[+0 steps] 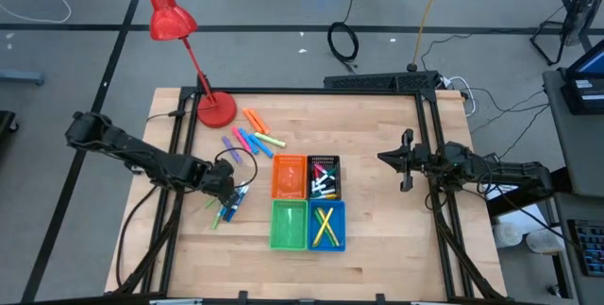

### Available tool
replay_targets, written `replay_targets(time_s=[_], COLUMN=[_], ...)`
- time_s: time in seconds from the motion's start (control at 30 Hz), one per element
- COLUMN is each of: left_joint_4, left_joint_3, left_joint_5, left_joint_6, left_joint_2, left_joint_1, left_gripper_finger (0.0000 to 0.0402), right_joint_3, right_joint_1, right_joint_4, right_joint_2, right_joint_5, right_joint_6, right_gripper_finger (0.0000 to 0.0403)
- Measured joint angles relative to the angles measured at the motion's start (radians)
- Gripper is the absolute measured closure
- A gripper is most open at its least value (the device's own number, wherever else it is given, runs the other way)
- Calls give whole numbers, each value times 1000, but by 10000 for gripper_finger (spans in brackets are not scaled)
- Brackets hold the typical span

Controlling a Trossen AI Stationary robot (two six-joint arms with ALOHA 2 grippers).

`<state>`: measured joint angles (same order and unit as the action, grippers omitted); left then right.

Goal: Pick & Place Markers
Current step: Put the left green marker pen into the green basket

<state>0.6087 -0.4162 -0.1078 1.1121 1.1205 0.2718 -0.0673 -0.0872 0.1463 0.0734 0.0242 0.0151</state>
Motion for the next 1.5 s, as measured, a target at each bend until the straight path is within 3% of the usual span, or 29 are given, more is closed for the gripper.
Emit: replay_targets(time_s=[0.3,0.57,0.77,1.03,1.3,1.5], left_joint_4=[22,56,126,216,245,246], left_joint_3=[3,3,2,1,0,0], left_joint_5=[25,-43,28,47,92,58], left_joint_6=[-39,-88,-82,15,203,245], left_joint_2=[-49,-60,-60,-60,-61,-61], left_joint_1=[-52,-118,-118,-71,24,72], left_gripper_finger=[190,190,190,190,190,190], right_joint_3=[0,0,0,0,0,0], right_joint_1=[0,0,0,0,0,0], right_joint_4=[0,0,0,0,0,0], right_joint_2=[0,0,0,0,0,0], right_joint_5=[0,0,0,0,0,0], right_joint_6=[0,0,0,0,0,0], right_gripper_finger=[394,394,394,394,394,394])
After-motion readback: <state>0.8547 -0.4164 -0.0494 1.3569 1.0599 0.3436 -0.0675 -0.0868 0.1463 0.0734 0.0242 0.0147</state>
